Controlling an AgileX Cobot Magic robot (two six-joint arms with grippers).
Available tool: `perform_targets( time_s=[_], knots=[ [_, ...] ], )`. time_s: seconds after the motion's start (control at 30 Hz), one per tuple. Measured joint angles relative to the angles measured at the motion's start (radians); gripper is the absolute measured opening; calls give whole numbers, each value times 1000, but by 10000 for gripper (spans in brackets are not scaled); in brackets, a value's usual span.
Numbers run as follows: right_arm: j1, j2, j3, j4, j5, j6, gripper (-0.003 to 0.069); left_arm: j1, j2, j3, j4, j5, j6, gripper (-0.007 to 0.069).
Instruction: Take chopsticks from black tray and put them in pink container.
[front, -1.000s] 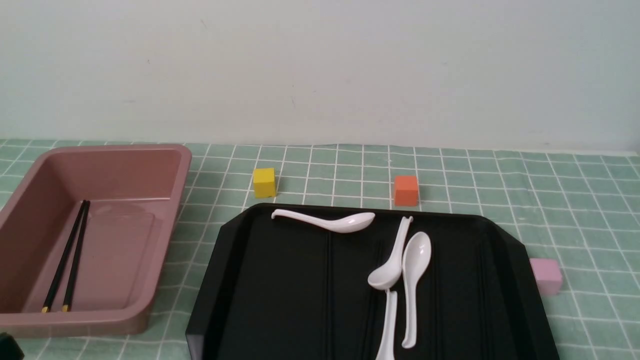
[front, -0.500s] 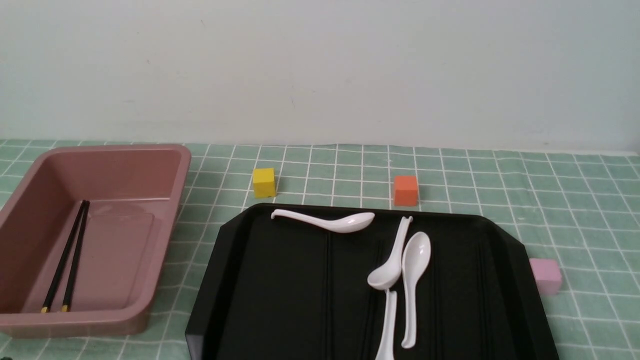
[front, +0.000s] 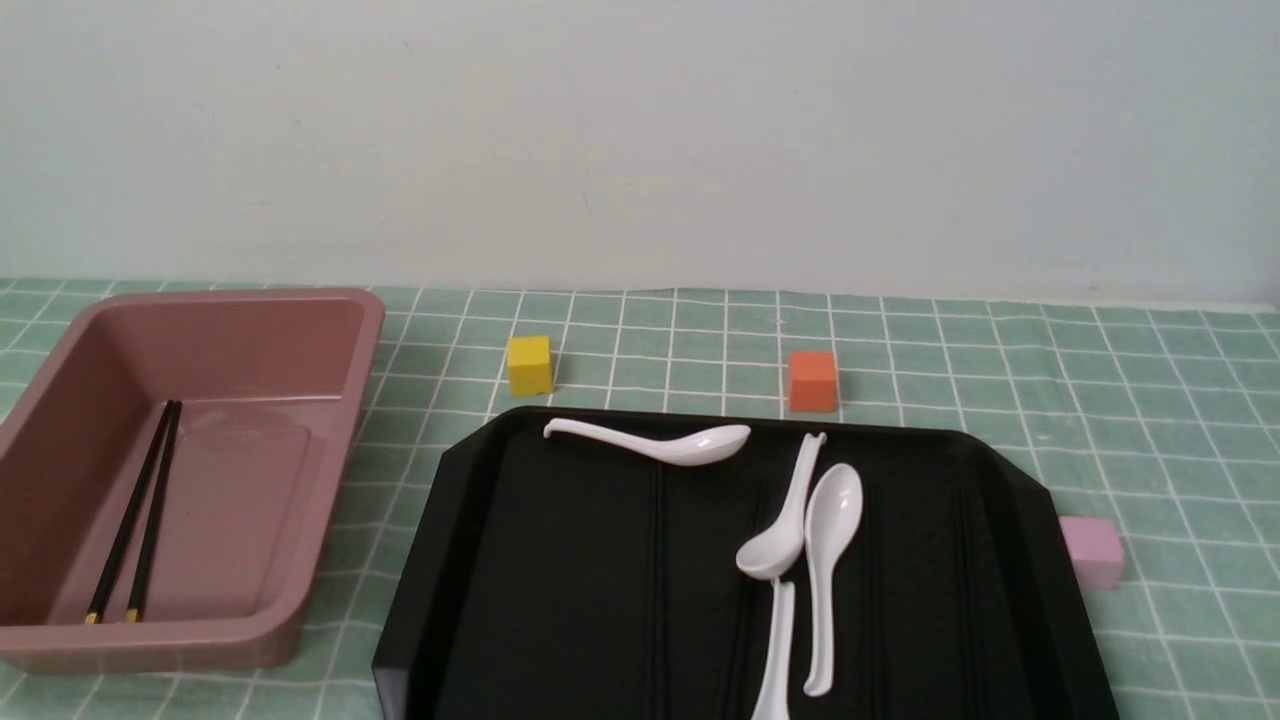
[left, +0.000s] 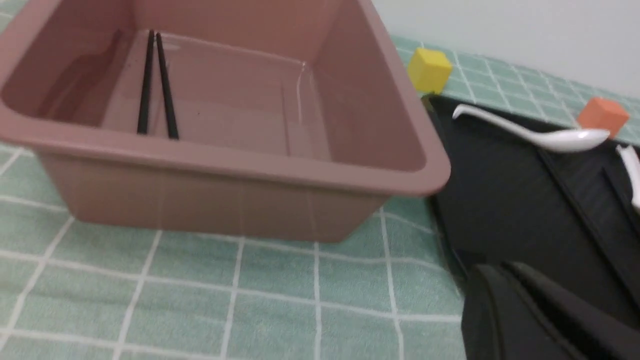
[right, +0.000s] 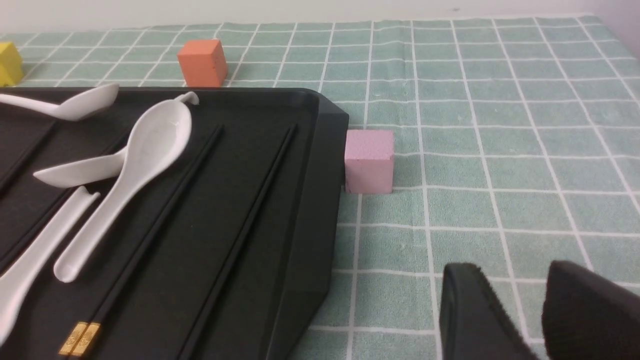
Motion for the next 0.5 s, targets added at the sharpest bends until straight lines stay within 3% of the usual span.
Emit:
perform_targets(
  time_s=[0.27, 0.5],
  knots=[
    [0, 0, 0, 0, 0, 0, 240, 8, 0, 1, 3, 27, 0, -11],
    [0, 0, 0, 0, 0, 0, 240, 99, 0, 1, 0, 27, 0, -8]
  ],
)
